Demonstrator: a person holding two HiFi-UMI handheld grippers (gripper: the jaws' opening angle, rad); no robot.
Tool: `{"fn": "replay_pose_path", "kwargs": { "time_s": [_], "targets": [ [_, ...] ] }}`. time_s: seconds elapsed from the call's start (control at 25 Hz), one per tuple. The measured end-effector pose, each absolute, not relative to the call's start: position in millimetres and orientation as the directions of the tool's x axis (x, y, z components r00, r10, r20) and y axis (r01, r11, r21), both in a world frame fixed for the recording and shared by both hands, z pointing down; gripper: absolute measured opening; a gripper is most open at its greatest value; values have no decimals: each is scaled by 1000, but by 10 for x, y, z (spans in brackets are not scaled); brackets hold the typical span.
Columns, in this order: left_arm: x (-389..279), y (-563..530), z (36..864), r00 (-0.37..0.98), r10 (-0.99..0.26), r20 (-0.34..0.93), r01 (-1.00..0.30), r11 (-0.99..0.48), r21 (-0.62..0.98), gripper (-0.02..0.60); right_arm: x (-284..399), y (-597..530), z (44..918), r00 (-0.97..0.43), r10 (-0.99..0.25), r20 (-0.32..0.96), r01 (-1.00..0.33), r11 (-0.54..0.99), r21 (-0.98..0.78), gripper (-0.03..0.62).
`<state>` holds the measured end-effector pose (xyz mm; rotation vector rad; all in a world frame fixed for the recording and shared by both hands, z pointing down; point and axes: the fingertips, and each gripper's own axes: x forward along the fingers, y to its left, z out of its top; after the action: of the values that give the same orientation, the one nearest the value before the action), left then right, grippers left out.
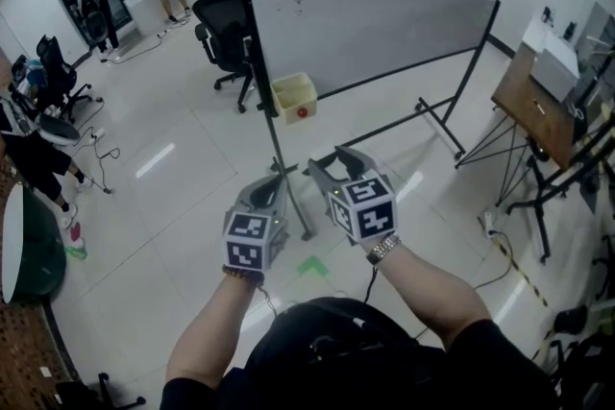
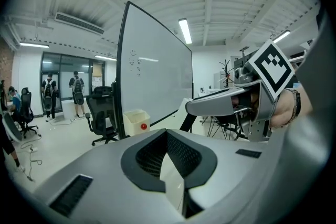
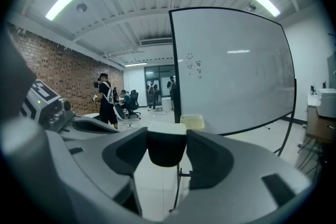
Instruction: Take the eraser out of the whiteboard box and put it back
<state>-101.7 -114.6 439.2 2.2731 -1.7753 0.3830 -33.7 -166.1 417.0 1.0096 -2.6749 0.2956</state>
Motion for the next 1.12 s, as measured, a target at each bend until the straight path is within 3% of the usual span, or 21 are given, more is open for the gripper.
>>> {"fn": "replay_pose_path", "kwargs": {
  "time_s": [0.76, 1.12],
  "targets": [
    [-1029, -1069, 4360, 276, -901, 336, -957, -288, 15, 2, -360, -1529, 4098, -694, -647, 314, -698, 712, -76, 259],
    [-870, -1146, 4416, 302, -883, 359, -948, -319, 13, 115, -256, -1567, 4088, -697, -646, 312, -696, 714, -76, 259]
  ]
}}
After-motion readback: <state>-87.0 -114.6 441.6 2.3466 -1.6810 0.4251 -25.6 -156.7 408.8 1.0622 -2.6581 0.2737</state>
